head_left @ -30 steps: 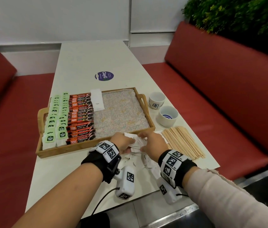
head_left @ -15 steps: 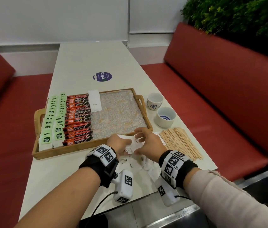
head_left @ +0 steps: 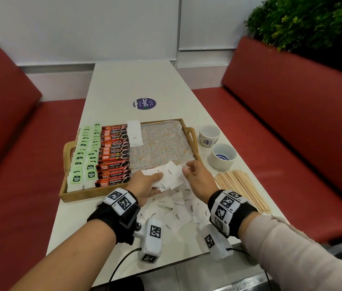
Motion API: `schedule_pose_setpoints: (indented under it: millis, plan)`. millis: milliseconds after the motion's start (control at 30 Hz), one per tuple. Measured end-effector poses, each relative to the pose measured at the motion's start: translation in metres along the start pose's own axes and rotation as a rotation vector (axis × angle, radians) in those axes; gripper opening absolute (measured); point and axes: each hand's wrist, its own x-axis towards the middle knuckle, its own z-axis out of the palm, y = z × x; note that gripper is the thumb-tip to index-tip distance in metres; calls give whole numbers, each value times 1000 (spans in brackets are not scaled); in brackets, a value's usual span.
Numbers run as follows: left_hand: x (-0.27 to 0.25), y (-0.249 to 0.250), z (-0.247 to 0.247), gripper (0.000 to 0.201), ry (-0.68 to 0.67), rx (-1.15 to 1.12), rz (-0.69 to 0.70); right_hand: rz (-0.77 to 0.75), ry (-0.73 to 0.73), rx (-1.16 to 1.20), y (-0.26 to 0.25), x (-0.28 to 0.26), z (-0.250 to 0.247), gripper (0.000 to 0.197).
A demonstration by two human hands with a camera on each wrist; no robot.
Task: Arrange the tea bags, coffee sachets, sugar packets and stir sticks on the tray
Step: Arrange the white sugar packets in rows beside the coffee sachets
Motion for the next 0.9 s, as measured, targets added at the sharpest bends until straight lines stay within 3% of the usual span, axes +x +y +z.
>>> schedule_pose_setpoints:
  millis: [133, 267, 500, 633, 800, 900]
  plan:
    - [-5, 5, 0, 34, -52, -120, 58, -11, -84, 59, -16, 6, 9, 47]
    - [-8, 10, 1, 32, -119, -186, 68, 6, -161, 240, -36, 11, 15, 34]
    - [-10, 20, -13, 34, -253, -177, 53, -6, -241, 314, -56, 23, 9, 39]
    - [-8, 33, -28, 34, -271, -194, 0, -69, -344, 264, -68, 32, 2, 35]
    - [-8, 49, -40, 29, -418, -172, -68, -112, -466, 156, -83, 45, 0, 34]
    - [-6, 55, -43, 30, -437, -195, -77, -145, -459, 138, -91, 54, 5, 36]
